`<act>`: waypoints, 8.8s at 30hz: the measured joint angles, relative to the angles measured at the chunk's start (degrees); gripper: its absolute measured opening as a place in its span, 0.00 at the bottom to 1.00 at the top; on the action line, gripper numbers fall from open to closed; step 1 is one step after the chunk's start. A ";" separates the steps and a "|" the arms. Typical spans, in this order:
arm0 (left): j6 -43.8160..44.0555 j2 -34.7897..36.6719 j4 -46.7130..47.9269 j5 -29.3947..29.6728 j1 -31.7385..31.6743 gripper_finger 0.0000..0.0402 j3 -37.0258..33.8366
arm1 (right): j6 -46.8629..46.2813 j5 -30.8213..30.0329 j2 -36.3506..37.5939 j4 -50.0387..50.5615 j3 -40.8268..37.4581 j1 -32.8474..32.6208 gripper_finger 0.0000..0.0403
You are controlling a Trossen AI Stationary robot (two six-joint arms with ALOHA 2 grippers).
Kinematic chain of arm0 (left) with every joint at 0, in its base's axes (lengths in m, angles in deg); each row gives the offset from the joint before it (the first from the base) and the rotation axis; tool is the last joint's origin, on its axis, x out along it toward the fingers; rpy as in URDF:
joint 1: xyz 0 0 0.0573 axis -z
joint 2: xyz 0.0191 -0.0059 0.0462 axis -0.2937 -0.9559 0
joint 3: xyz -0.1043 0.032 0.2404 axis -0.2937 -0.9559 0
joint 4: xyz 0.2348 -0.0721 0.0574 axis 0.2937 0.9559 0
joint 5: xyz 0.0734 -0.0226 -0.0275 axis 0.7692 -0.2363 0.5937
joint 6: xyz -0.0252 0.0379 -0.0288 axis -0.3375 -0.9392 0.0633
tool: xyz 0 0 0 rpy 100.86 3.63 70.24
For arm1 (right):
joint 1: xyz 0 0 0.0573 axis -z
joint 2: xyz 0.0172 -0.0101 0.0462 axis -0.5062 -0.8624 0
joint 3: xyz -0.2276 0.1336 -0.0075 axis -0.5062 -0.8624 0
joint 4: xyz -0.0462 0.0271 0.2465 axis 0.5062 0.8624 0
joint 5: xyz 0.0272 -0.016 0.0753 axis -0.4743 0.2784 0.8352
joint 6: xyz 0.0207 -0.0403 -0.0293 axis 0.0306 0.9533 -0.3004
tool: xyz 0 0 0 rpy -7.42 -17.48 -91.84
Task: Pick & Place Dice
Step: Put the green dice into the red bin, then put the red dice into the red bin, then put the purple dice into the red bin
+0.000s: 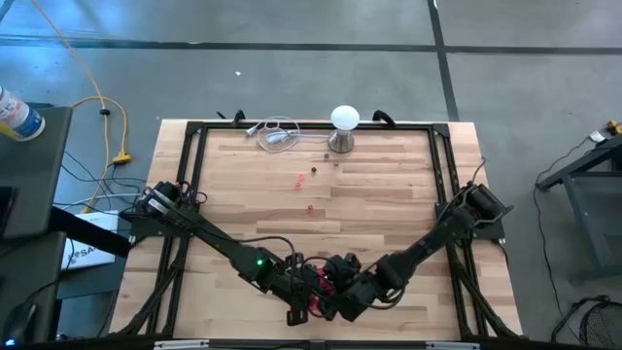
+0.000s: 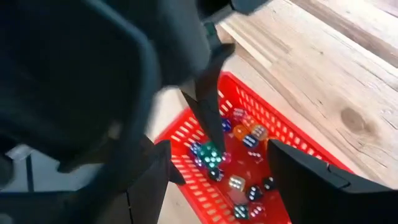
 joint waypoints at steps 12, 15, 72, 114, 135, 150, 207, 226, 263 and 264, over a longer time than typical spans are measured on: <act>-0.87 1.24 2.11 1.88 -0.06 0.41 -0.02 | -5.22 -3.25 0.00 8.70 0.00 -4.09 0.64; -0.87 1.26 2.51 1.88 -0.09 0.41 -0.02 | -8.22 -9.75 0.62 9.21 -0.02 -6.40 0.64; 36.70 19.55 36.33 4.25 10.98 0.41 -0.02 | 41.53 26.42 -3.73 9.32 -0.07 40.34 0.64; 39.54 19.54 37.50 10.88 9.19 0.41 -0.01 | 46.15 18.98 -12.90 5.06 0.07 36.79 0.17; 39.00 19.54 35.68 10.79 11.48 0.41 -0.01 | 46.55 14.86 2.72 14.35 -0.02 30.39 0.05; 31.36 17.27 27.93 11.28 12.66 0.41 0.02 | 34.04 15.57 10.35 10.08 0.06 6.44 0.05; 44.15 14.62 43.82 13.89 10.85 0.41 0.00 | 40.69 28.93 9.38 24.82 0.07 54.14 0.35; 39.65 14.82 43.11 12.94 -0.74 0.41 0.00 | 58.27 30.58 0.70 23.23 0.07 65.48 0.47; 29.31 14.58 42.19 9.42 -8.69 0.41 -0.02 | 64.03 27.96 -1.15 26.80 -4.40 59.60 0.40; 29.37 14.76 42.75 9.44 -8.66 0.41 -0.02 | 63.96 28.37 -0.93 26.06 -5.16 59.31 0.40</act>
